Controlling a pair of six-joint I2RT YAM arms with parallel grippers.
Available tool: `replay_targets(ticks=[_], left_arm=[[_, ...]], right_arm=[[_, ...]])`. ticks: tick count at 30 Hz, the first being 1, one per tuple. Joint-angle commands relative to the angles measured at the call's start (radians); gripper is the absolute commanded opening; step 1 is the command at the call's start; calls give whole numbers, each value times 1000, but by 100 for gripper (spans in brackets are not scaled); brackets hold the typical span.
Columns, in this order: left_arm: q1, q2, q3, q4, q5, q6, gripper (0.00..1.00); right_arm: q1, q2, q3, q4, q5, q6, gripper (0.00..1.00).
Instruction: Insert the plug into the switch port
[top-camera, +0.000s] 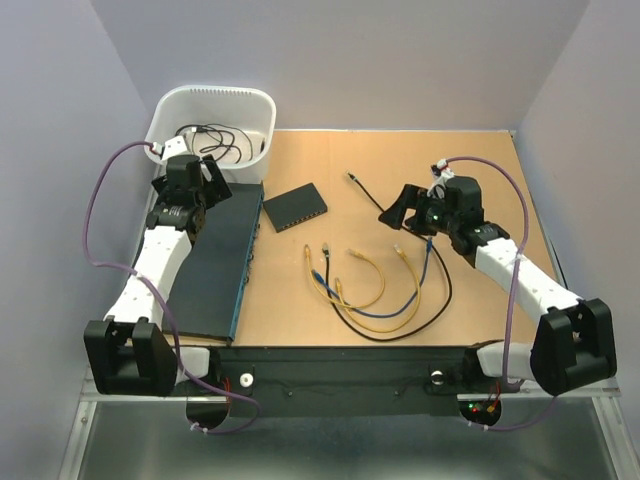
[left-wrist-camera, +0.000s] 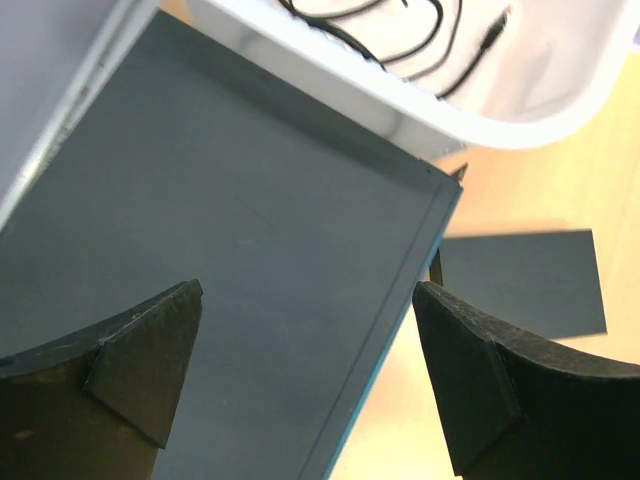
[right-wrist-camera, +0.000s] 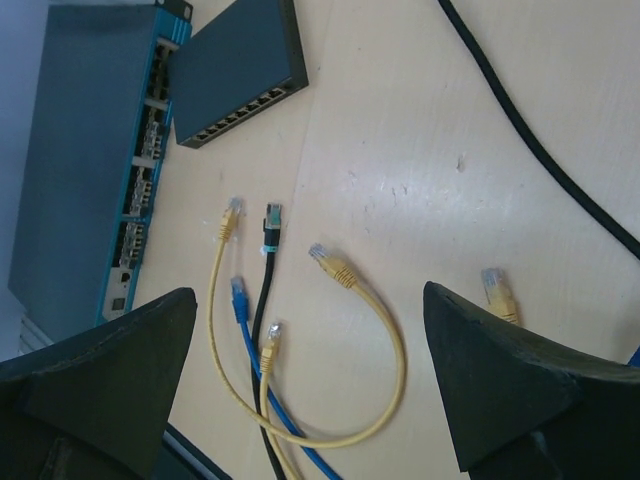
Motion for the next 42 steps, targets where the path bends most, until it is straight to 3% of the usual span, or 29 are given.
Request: replay_targets(ticks=[1, 7, 11, 15, 20, 22, 25, 28, 31, 42], left_arm=[[20, 8, 48, -117, 75, -37, 99], [107, 8, -37, -183, 48, -30, 99], [107, -81, -132, -76, 124, -21, 99], [107, -101, -226, 10, 130, -27, 99], [107, -122, -257, 87, 227, 11, 99], [103, -125, -266, 87, 201, 28, 99], [73, -98, -245, 49, 173, 47, 99], [-81, -52, -228, 36, 123, 48, 99], [-212, -40, -203, 1, 63, 41, 99], [-236, -277, -203, 33, 159, 39, 99]], right_arm=[[16, 14, 108, -58, 44, -52, 100], [16, 127, 182, -55, 84, -31, 100], [20, 238, 275, -53, 47, -26, 98], [51, 288, 320, -55, 105, -55, 98], [69, 276, 273, -53, 67, -72, 97], [86, 253, 232, -55, 64, -136, 97], [102, 190, 181, -68, 59, -167, 98], [100, 181, 168, -72, 21, -187, 97], [105, 242, 219, -69, -42, -186, 88], [408, 339, 268, -32, 82, -117, 84]])
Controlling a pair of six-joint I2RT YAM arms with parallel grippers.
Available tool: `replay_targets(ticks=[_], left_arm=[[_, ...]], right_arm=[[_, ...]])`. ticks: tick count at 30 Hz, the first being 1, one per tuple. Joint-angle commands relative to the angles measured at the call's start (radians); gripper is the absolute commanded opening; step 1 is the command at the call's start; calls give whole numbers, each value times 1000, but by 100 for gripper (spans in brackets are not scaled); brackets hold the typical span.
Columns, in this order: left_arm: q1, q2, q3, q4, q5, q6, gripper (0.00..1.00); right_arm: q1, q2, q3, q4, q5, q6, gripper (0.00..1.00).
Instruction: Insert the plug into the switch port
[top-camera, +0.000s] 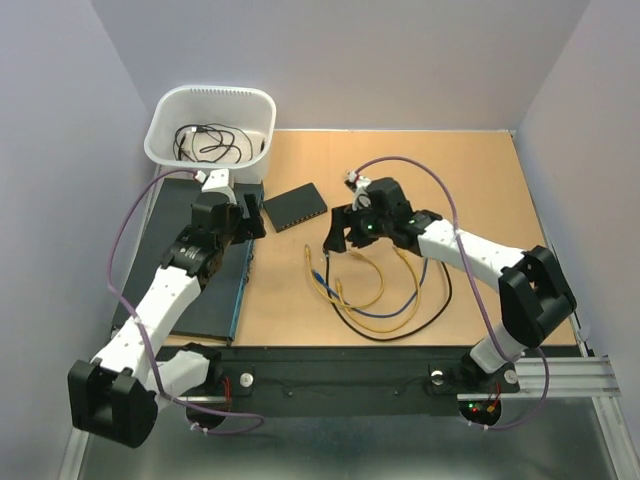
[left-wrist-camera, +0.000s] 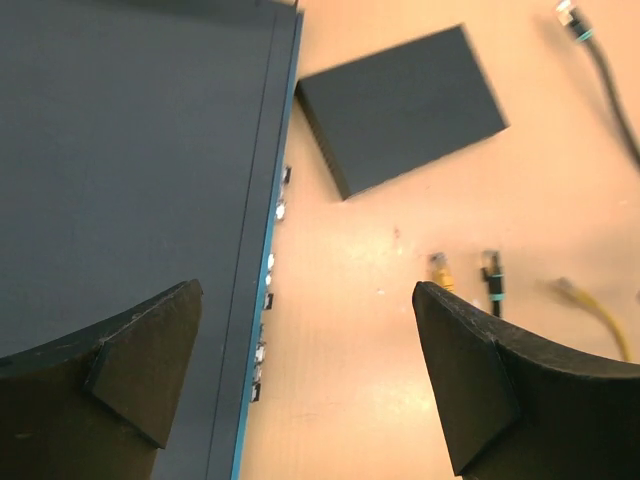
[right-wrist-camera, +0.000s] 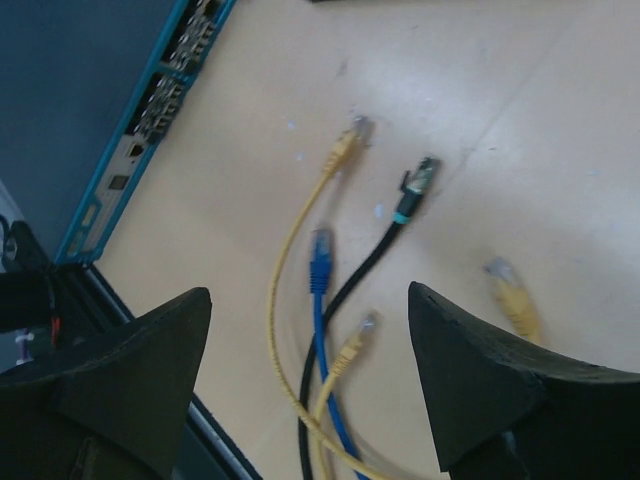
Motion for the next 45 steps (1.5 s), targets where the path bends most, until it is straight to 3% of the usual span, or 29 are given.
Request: replay_targets(ticks=[1, 8, 14, 25, 31, 34, 37, 40, 45], left_arm=[[6, -80, 46, 29, 38, 8, 99], [15, -211, 23, 46, 67, -4, 99], [15, -272, 9, 51, 75, -10, 99], [15, -317, 1, 42, 58, -9, 99], [17, -318, 1, 36, 42, -9, 99], [15, -318, -2, 42, 58, -12, 99], [15, -320, -15, 81, 108, -33, 99], [17, -301, -46, 149, 307, -68, 99], [4, -277, -149, 353, 454, -203, 98]], right_arm=[[68, 31, 3, 70, 48, 67, 82], [214, 188, 4, 150, 214, 135, 74], [217, 268, 52, 161, 294, 184, 69], [219, 400, 148, 161, 295, 207, 59], [222, 385, 142, 161, 277, 204, 37], [223, 357, 112, 161, 260, 200, 14], [222, 337, 84, 187, 263, 180, 2], [223, 283, 55, 207, 278, 158, 0], [222, 102, -22, 278, 257, 141, 0]])
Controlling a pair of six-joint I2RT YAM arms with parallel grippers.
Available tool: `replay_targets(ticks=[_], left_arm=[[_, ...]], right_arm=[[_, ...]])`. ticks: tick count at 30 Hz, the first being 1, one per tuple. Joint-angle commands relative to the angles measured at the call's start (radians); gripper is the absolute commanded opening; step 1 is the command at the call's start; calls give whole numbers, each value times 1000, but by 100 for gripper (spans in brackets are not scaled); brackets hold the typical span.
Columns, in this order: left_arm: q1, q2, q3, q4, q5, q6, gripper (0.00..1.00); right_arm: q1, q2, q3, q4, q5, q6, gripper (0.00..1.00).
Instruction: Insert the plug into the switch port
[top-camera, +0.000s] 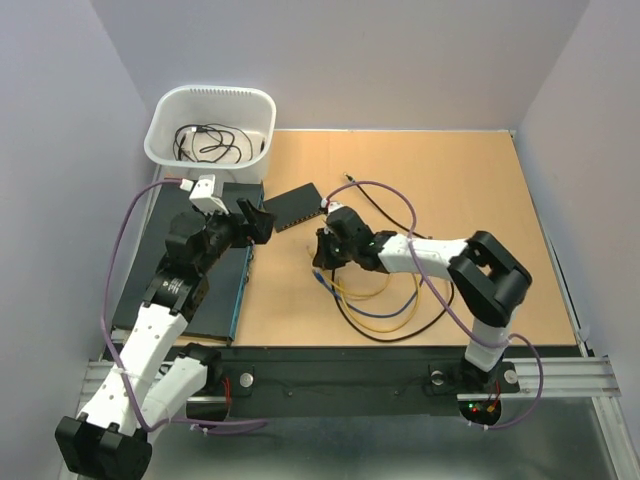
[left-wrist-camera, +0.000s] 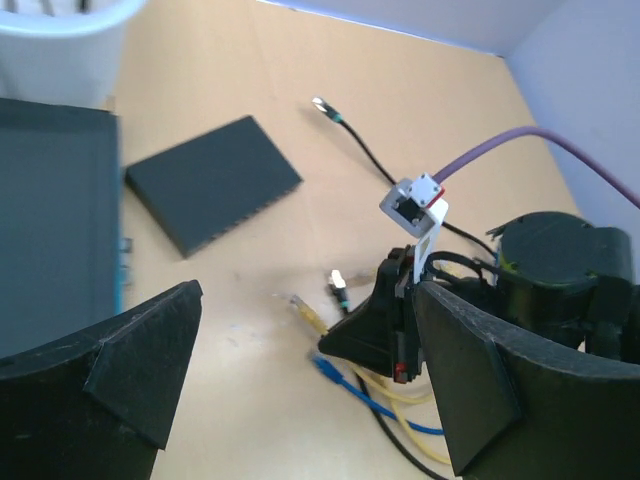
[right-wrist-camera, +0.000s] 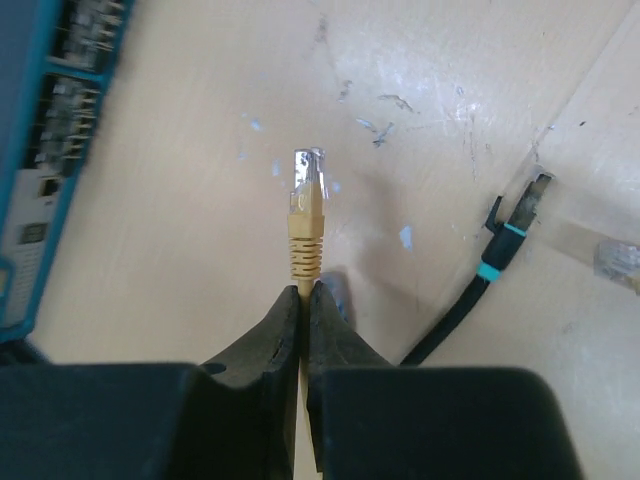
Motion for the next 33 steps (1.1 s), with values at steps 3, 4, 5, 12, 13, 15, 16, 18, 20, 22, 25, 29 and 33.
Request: replay_targets(ticks=[3, 4, 5, 12, 13, 15, 16, 18, 20, 22, 25, 29, 33], left_arm=[[-25, 18, -116, 295, 180, -193, 91], [-40, 24, -123, 315, 183, -208, 89], [-48, 40, -137, 364, 195, -225, 88], [-124, 133, -157, 568, 229, -355, 66], [-137, 143, -154, 578, 222, -355, 65], [-167, 173, -137, 590, 197, -354, 65], [-180, 182, -131, 595, 189, -351, 65], [-204, 213, -117, 601, 169, -351, 65], [-215, 232, -109, 604, 160, -354, 66], [-230, 250, -106, 610, 153, -355, 68], [-243, 256, -105, 612, 133, -355, 67], [-243, 242, -112, 602, 97, -355, 67], [-243, 250, -109, 593, 84, -349, 66]], right_arm=[[5, -251, -88, 156, -21, -32, 0], [5, -302, -99, 166, -29, -29, 0], [7, -326, -109, 188, -34, -26, 0], [5, -482, -203, 277, -69, 27, 0], [7, -490, -215, 283, -75, 30, 0], [5, -501, -214, 283, -90, 38, 0], [5, -505, -217, 283, -95, 44, 0], [7, -512, -217, 286, -104, 49, 0], [5, -521, -215, 288, -106, 50, 0], [7, -530, -212, 288, -109, 50, 0], [5, -538, -208, 289, -112, 50, 0], [7, -550, -209, 289, -110, 57, 0], [5, -556, -215, 298, -121, 63, 0]])
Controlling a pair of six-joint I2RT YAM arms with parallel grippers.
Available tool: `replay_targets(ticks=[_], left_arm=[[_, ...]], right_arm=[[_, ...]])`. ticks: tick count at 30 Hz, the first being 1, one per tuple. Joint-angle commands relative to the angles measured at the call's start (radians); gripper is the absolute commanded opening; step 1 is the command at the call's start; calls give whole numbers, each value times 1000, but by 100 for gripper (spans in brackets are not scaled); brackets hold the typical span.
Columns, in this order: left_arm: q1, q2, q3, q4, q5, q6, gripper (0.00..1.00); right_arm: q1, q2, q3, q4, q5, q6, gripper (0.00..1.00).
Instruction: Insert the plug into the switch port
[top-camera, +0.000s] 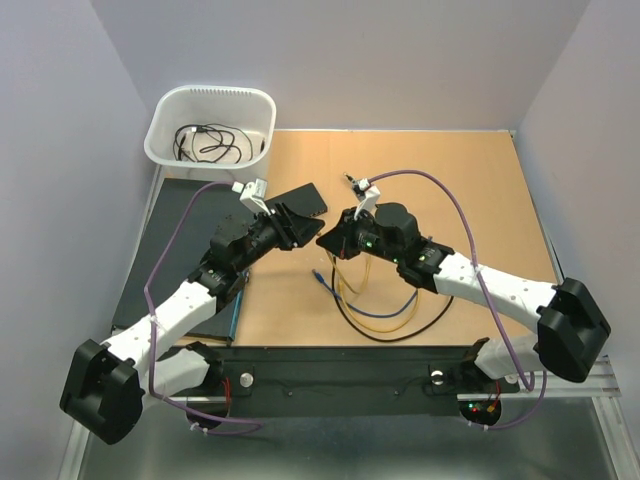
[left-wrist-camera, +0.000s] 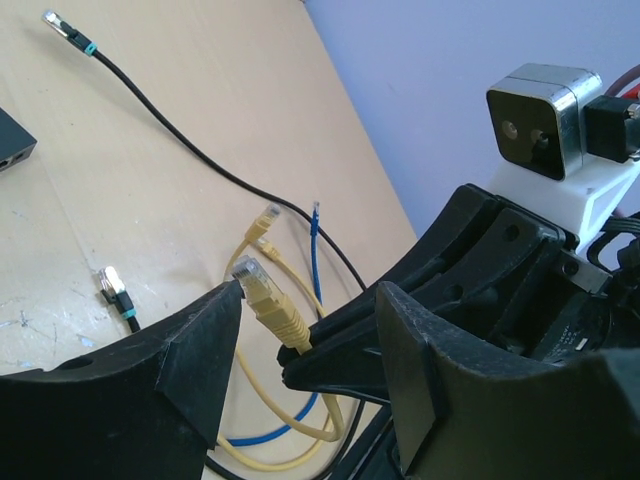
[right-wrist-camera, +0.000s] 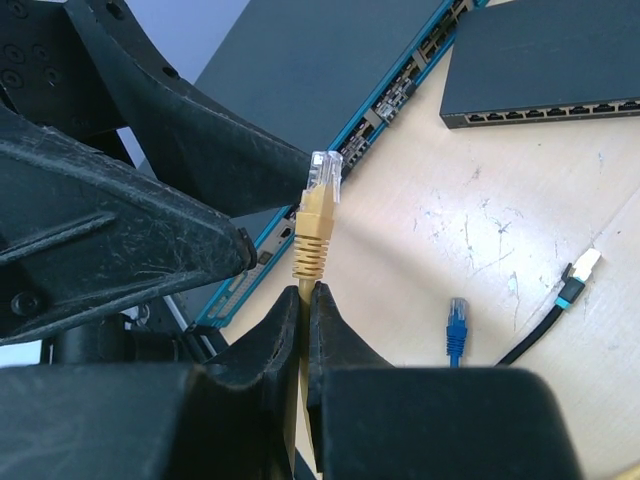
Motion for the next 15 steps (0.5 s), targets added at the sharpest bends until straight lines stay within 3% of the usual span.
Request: replay_targets(ticks=[1, 11, 15], left_arm=[[-2, -11, 42, 39, -39, 4, 66], [-4, -9, 39, 60, -71, -9, 59], [-4, 7, 42, 77, -57, -10, 50]], right_arm=[[7, -49, 0, 83, -31, 16, 0], [10, -55, -14, 100, -37, 25, 0], [13, -44, -17, 109, -46, 27, 0]])
